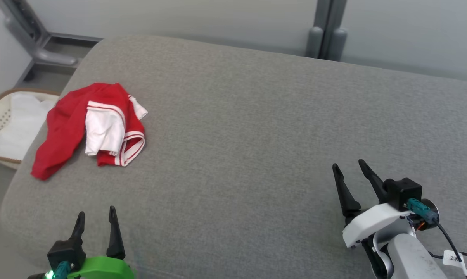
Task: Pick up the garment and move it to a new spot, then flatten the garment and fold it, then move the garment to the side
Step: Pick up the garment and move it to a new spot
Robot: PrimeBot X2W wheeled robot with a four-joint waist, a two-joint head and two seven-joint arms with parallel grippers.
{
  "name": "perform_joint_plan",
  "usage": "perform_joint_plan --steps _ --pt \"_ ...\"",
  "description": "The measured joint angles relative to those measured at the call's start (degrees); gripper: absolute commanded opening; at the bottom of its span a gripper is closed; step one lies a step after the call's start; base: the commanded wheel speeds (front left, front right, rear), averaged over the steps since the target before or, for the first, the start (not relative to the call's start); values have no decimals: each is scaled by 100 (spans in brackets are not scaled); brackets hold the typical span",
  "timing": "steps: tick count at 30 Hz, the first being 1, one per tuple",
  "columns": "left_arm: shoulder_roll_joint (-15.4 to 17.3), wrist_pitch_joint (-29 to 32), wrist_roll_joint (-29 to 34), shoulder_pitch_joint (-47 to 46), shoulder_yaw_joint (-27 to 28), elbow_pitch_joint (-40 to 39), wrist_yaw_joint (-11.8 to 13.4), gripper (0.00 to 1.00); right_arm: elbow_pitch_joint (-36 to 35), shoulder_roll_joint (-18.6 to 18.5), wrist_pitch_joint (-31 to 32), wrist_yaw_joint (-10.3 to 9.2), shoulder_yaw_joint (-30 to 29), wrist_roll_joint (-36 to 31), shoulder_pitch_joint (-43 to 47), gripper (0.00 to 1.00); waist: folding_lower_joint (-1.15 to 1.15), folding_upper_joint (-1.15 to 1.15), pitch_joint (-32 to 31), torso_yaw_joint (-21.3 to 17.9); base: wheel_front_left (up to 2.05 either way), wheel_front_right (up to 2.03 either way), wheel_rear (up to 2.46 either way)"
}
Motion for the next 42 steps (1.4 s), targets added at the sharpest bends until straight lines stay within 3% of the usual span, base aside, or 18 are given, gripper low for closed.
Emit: perform_joint_plan --steps 9,13,20,24,35,42 --pt "4 0 -236 9 201 209 -89 100 209 5 0 0 311 57 -84 100 0 0 120 1002 0 0 0" --pt "1 0 -319 -52 289 327 -190 100 249 7 0 0 425 43 -158 100 0 0 216 1089 0 0 0" --pt "9 0 -320 -826 480 608 -404 100 187 5 0 0 371 -259 -367 100 0 0 504 933 0 0 0" --pt "229 0 -426 -1504 452 920 -461 100 103 7 0 0 370 -403 -541 100 0 0 772 784 0 0 0" --pt "1380 0 -1937 -3286 -909 2002 -469 100 -85 7 0 0 487 -803 -1156 100 0 0 1594 303 0 0 0" --pt "1744 -1 -2902 -3902 -1679 2894 -470 100 -244 29 -7 1 536 -888 -1365 100 0 0 2038 -30 0 0 0"
